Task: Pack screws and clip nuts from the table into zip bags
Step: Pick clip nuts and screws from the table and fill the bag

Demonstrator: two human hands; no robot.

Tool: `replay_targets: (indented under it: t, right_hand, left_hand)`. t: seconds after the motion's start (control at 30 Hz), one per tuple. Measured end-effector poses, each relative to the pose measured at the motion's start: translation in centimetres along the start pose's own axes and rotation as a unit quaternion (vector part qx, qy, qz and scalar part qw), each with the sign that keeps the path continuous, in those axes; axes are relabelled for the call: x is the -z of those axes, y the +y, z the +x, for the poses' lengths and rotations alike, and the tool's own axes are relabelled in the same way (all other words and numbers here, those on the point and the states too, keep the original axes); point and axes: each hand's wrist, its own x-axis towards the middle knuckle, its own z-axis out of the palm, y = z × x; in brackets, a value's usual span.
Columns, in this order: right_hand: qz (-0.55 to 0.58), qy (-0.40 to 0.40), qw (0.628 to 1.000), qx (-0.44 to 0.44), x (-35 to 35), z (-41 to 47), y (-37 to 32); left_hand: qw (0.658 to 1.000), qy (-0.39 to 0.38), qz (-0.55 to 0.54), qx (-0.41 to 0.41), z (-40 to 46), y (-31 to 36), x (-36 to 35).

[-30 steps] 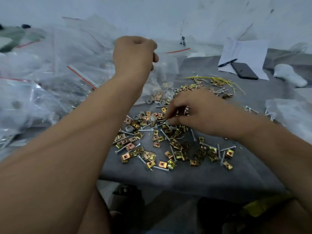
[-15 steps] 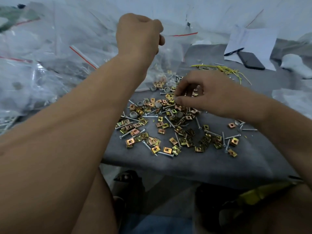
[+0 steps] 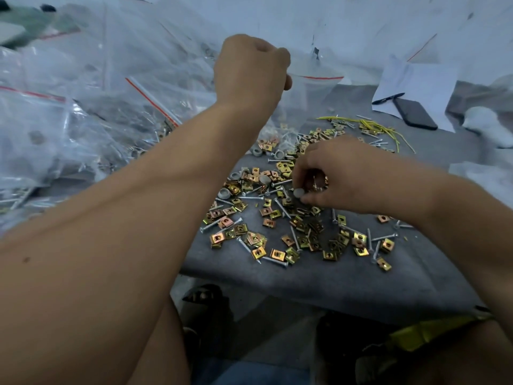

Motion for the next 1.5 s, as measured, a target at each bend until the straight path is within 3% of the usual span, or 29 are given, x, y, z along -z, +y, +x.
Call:
replay_targets:
  t: [0.1, 0.27, 0.33, 0.77, 1.0, 1.37, 1.5]
  right_hand:
    - [0.027, 0.011, 1.0, -0.002, 0.1, -0.2, 0.0]
    - [0.233, 0.151, 0.96, -0.036, -0.1, -0.1, 0.0]
    - [0.257, 0.172, 0.95, -0.052, -0.5, 0.7, -0.6]
    - [0.193, 0.039, 0.979, -0.057, -1.2, 2.6, -2.3]
    - [0.094, 0.067, 0.993, -0.035, -1.8, 2.9, -3.3]
    - [0.072, 0.094, 0.991, -0.06, -1.5, 2.5, -3.4]
    - [0.079, 0.064, 0.994, -0.034, -1.1, 2.3, -3.8]
  left_hand:
    - [1.0, -0.002, -0.004, 0.007, 0.1, -0.1, 0.2]
    - [1.0, 0.01, -0.012, 0.009, 0.3, 0.2, 0.3]
    - [1.0, 0.01, -0.009, 0.012, 0.2, 0.2, 0.2]
    - [1.0, 0.004, -0.004, 0.015, -0.1, 0.3, 0.0]
    - [1.0, 0.005, -0.008, 0.018, -0.2, 0.3, 0.0]
    - [1.0, 0.004, -0.013, 0.024, 0.0, 0.2, 0.4]
    - [1.0, 0.003, -0.014, 0.026, 0.0, 0.2, 0.5]
